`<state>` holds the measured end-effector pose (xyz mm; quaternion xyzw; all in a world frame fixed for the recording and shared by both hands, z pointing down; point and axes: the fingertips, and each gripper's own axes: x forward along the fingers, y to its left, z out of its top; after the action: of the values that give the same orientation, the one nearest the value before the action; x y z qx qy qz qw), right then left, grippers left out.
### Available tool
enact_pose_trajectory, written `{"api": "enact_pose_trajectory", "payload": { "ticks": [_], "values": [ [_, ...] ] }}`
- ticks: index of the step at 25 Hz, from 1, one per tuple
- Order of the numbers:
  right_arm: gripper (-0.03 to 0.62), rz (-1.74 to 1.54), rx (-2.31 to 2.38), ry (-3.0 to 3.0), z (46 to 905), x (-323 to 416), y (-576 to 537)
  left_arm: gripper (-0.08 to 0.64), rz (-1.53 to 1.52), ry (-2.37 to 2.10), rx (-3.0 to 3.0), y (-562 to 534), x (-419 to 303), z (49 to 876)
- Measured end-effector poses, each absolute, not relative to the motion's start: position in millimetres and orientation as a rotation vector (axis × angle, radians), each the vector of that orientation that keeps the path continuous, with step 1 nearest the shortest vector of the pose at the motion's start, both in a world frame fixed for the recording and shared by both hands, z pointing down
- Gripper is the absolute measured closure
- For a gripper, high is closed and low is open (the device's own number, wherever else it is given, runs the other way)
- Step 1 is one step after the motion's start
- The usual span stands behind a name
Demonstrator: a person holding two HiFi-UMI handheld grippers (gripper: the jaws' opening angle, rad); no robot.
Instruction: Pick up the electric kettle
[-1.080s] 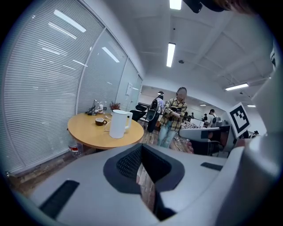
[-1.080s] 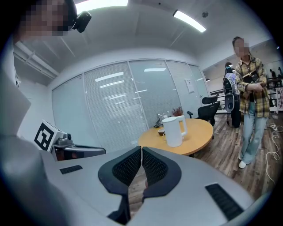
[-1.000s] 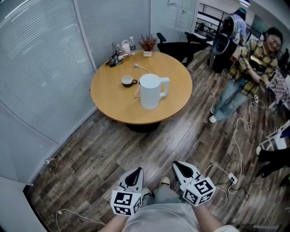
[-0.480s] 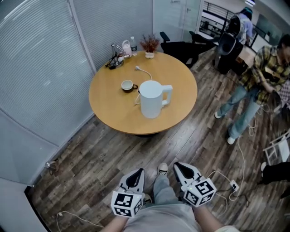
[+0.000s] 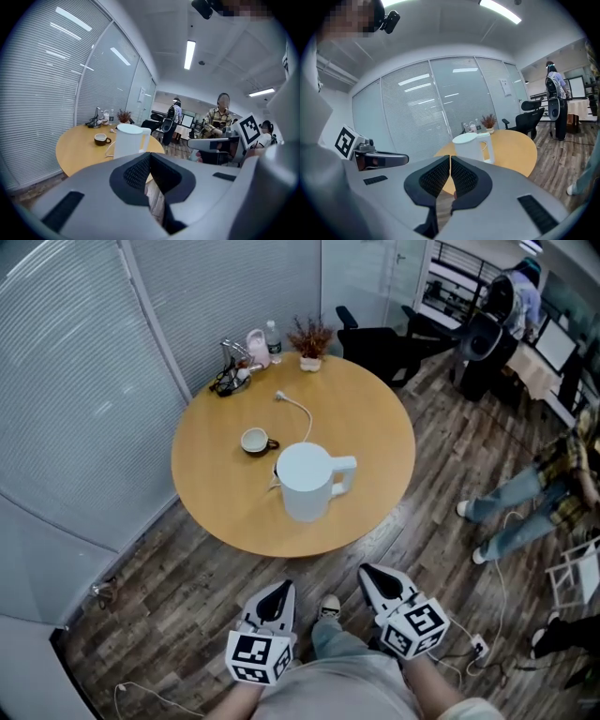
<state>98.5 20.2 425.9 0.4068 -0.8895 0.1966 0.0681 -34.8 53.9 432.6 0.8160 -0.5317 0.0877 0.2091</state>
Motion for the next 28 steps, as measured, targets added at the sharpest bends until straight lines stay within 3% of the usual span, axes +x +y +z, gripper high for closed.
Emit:
{"api": "enact_pose_trajectory", "payload": {
  "ticks": [13, 28],
  "values": [
    [0.560, 0.566, 1.180, -2.713, 417.6, 123.9, -77.4, 0.557, 0.229, -1.540, 2.245, -34.6, -13.9, 426.7],
    [0.560, 0.579, 1.281, -2.655, 425.4, 112.6, -89.8, 0.557, 0.249, -1.486, 2.271, -57.2, -36.4, 425.8]
  ]
}}
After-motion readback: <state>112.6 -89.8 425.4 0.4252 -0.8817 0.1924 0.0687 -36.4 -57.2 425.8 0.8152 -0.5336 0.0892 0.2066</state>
